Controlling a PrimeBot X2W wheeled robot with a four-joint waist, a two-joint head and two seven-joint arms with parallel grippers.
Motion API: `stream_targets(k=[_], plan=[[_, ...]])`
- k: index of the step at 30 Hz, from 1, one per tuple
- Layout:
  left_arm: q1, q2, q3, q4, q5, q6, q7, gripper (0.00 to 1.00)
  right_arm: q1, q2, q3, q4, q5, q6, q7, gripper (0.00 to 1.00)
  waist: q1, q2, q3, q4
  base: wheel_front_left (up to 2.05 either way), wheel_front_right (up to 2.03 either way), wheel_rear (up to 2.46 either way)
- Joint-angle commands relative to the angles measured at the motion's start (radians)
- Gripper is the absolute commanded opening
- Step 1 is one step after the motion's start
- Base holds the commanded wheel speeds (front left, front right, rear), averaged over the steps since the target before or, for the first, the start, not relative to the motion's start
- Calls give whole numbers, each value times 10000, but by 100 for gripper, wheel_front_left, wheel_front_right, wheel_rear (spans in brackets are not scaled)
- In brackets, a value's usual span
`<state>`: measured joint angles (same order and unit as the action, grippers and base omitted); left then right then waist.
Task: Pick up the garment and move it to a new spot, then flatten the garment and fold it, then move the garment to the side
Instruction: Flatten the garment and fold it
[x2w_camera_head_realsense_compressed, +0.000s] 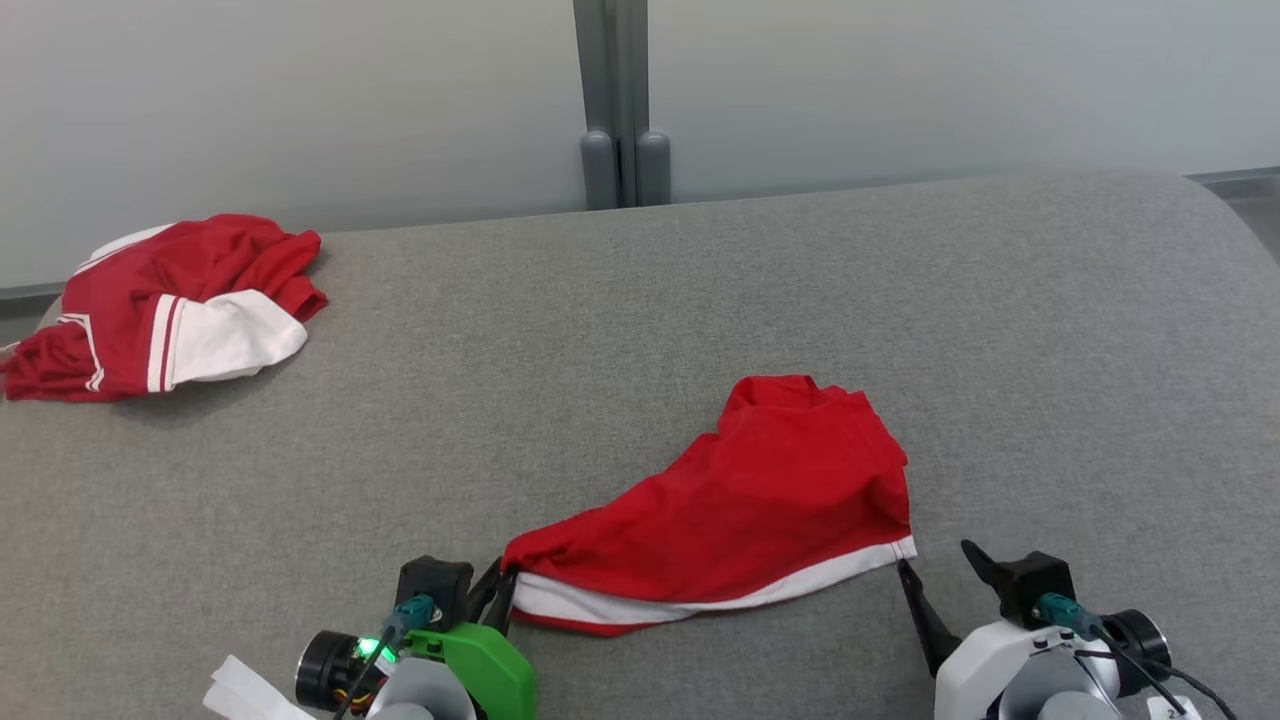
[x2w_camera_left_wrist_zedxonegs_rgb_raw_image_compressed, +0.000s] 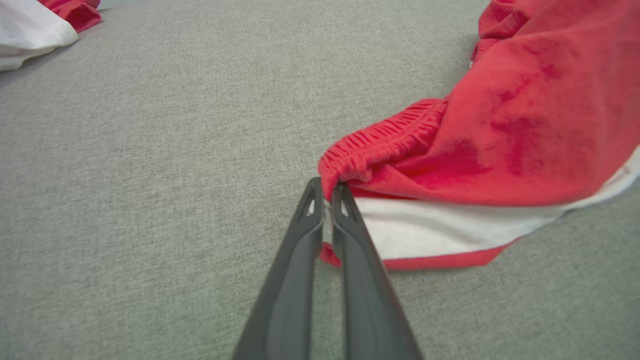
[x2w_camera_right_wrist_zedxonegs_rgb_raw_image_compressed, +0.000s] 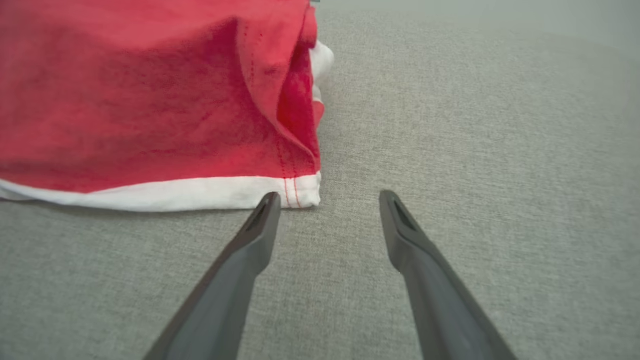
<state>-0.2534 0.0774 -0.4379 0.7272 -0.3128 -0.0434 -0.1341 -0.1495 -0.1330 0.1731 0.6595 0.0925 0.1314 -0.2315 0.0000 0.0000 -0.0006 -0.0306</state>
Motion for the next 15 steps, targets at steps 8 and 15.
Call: stream_targets(k=[8,15], plan=[[-106,67,-58,-319,-127,144,-30,0,-1197,13,810,1684,299,-14,-269,100,0,0,315,397,0,0,0],[19,102,-110,-535,-207,218,-2,0,-1666,34,1403,2719,796,-16,-302,12,0,0,383,544,0,0,0]])
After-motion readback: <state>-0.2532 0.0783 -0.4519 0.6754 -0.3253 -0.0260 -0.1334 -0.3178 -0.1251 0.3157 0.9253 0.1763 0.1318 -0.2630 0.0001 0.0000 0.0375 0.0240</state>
